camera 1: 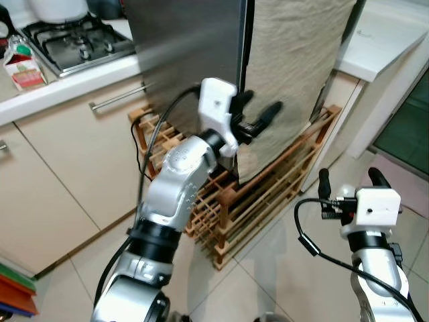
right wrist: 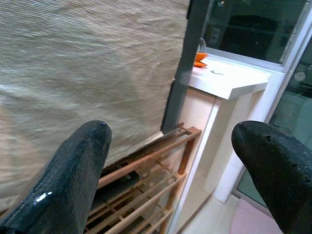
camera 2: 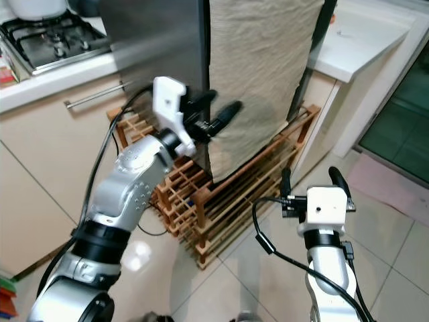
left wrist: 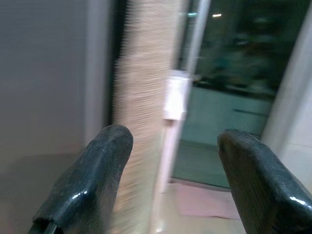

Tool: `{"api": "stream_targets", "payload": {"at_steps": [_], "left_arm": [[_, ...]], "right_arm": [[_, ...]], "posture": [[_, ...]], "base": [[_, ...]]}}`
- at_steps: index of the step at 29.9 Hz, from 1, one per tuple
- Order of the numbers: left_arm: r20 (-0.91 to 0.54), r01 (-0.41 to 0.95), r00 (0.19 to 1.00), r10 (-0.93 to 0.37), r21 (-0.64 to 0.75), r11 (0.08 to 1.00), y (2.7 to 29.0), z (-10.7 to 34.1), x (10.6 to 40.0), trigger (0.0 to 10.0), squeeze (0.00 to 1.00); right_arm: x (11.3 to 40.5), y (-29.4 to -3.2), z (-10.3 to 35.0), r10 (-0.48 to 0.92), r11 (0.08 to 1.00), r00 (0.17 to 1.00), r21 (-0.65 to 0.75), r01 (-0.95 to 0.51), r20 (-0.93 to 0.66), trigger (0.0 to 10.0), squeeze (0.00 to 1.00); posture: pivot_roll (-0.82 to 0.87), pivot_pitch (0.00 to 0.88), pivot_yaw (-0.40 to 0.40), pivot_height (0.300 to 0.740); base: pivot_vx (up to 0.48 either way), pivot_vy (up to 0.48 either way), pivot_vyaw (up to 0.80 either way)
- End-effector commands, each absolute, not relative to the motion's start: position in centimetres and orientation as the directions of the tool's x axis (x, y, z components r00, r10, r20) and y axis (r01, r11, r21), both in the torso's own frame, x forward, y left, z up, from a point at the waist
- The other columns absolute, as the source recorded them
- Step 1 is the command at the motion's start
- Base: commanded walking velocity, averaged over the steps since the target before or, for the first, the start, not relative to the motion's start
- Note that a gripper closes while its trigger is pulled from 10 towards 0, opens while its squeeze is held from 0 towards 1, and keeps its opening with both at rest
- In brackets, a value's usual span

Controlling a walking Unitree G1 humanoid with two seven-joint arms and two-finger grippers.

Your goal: Restocking fridge

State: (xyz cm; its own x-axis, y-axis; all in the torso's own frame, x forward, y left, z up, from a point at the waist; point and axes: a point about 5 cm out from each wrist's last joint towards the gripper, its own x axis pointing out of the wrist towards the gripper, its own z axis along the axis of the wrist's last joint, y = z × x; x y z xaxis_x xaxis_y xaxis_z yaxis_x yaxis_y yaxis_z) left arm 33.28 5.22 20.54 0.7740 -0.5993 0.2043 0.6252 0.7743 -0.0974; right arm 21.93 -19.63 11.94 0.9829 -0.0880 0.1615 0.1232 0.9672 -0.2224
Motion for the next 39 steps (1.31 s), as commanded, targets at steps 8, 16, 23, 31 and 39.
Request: {"api": "stream_targets", "payload": {"at_steps": [8,16,23,31,39], "left_arm": [[0.049,0.417,0.909,-0.414,-0.128,0.9,7.3,17.1,34.4,10.0,0.0],[0.108,0.516,0.856,-0.505,-0.146,0.844,5.0,18.7,34.3,10.0,0.0],[0.077,0.532,0.847,-0.526,-0.129,0.837,3.6,19.1,35.6,10.0,0.0],[0.076,0.557,0.829,-0.554,-0.189,0.809,2.6,19.5,36.1,10.0,0.0],[0.088,0.579,0.814,-0.575,-0.215,0.787,2.0,20.0,36.1,10.0,0.0]], "right_arm": [[22.9,-19.3,12.1,-0.09,0.968,0.979,-0.216,0.129,0.181,10.0,0.0],[23.0,-19.2,12.2,-0.087,0.968,0.978,-0.215,0.128,0.189,10.0,0.0],[23.1,-19.3,12.3,-0.093,0.966,0.976,-0.218,0.137,0.198,10.0,0.0],[22.8,-19.4,12.3,-0.103,0.964,0.975,-0.22,0.147,0.199,10.0,0.0],[22.6,-19.6,12.2,-0.109,0.963,0.975,-0.222,0.152,0.196,10.0,0.0]], "posture": [[-0.17,0.0,0.041,0.74],[-0.18,0.0,0.041,0.74],[-0.2,0.0,0.05,0.74],[-0.21,0.0,0.053,0.74],[-0.22,0.0,0.054,0.74]], "base": [[0.0,0.0,0.0],[0.0,0.0,0.0],[0.0,0.0,0.0],[0.0,0.0,0.0],[0.0,0.0,0.0]]}}
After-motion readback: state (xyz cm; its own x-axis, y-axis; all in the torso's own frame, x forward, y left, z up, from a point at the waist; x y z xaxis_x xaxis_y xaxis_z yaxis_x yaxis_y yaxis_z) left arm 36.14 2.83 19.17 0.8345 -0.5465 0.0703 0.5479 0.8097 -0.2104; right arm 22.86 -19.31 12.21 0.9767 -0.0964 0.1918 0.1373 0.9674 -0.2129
